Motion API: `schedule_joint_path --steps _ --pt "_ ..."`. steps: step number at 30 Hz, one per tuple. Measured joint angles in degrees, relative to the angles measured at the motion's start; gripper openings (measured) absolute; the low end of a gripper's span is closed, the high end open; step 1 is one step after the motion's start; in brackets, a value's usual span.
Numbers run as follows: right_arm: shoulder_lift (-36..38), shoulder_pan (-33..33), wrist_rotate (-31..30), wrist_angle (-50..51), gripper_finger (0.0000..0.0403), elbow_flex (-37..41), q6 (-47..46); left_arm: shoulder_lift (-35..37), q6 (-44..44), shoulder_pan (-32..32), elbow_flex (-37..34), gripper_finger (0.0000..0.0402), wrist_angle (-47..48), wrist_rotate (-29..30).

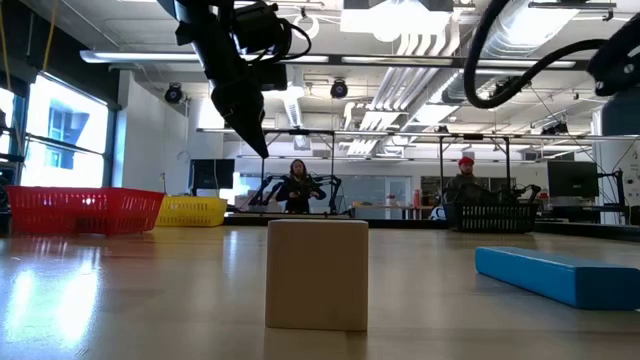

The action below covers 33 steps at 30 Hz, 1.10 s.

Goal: Sort & place blocks by color
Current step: Put the green block into the black bin

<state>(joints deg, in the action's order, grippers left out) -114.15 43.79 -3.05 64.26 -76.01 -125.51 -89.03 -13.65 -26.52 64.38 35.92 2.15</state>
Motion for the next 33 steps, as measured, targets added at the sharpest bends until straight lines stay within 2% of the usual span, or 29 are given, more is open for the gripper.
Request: schedule_joint_path --steps 3,7,10,16,25,33 --pt "0.02 -0.80 1.52 -0.42 0.0190 0.00 0.02 0.00 0.02 0.00 0.00 0.0218 0.01 0.00" --pt "0.04 -1.49 6.71 -1.20 0.0145 0.00 -0.12 0.02 0.01 0.00 0.00 0.0218 0.02 0.00" --pt "0.15 -1.45 7.43 -1.83 0.0117 -0.04 -0.34 0.00 0.00 0.00 0.00 0.0218 0.02 0.00" --pt "0.21 -1.45 7.10 -2.23 0.0111 -0.05 -1.61 0.00 0.00 -0.01 0.00 0.0218 0.02 0.00" --pt "3.02 -3.78 -3.97 -1.36 0.0111 -0.02 -0.02 0.01 -1.47 -0.02 0.00 0.0218 0.13 -0.02" --pt "7.79 -12.23 -12.89 5.59 0.0111 0.00 12.22 0.00 -3.01 -0.02 0.00 0.0218 0.03 -0.02"
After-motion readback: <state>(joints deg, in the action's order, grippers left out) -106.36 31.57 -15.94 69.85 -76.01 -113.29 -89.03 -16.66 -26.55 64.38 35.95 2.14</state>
